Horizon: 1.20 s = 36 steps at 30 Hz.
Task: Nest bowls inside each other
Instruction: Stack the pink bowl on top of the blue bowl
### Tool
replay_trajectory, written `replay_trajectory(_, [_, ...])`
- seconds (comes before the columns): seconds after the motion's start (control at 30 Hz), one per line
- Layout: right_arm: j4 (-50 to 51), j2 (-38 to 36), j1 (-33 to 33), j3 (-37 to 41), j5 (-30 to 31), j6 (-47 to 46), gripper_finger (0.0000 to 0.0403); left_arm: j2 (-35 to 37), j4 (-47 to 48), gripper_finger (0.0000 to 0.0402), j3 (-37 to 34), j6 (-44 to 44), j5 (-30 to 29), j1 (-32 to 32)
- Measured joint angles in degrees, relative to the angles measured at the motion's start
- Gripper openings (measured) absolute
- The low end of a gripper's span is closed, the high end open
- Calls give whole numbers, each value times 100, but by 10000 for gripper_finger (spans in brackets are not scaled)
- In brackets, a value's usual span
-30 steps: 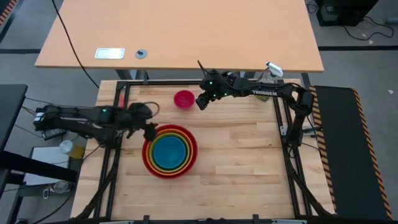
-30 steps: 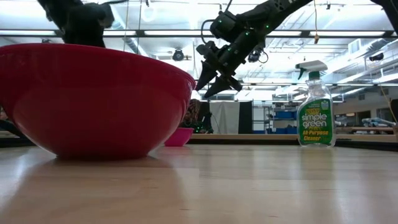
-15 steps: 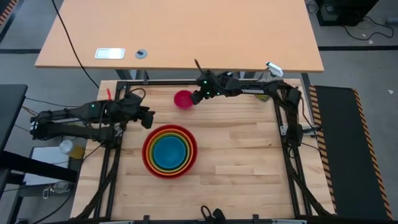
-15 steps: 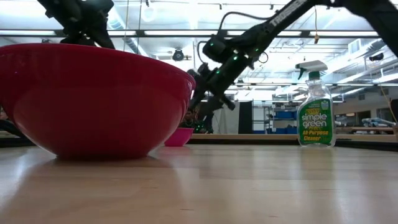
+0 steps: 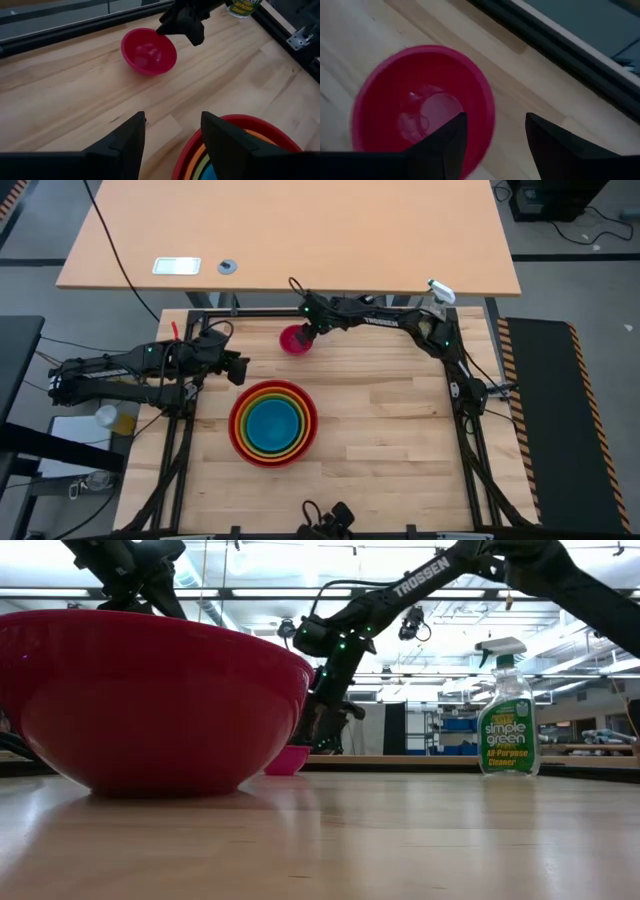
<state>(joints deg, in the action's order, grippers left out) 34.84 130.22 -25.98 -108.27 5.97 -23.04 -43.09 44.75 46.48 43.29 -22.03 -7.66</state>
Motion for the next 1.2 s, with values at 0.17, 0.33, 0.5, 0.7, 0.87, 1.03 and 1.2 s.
replay_trajectory(0.17, [55, 3, -131, -31, 36, 208, 206, 0, -2, 194, 0, 104, 10, 0])
replay_trajectory(0.33, [47, 3, -317, -31, -431, 421, 206, -2, -19, 194, 0, 87, 7, 0])
replay_trajectory(0.5, [54, 69, -312, -37, -850, 448, 206, -2, -31, 194, 0, -44, -21, 0])
replay_trajectory(0.7, [314, 257, -174, -28, -802, 363, 205, -2, -35, 194, 2, -86, -23, 0])
replay_trajectory(0.87, [329, 270, -175, -28, -759, 309, 198, -2, -40, 194, 7, -101, -23, 0])
replay_trajectory(1.03, [491, 270, -201, -28, -689, 307, 150, -2, -37, 194, 7, -106, -25, 0])
replay_trajectory(1.2, [618, 270, -226, -28, -546, 327, 64, -2, -37, 194, 7, -101, -25, 0])
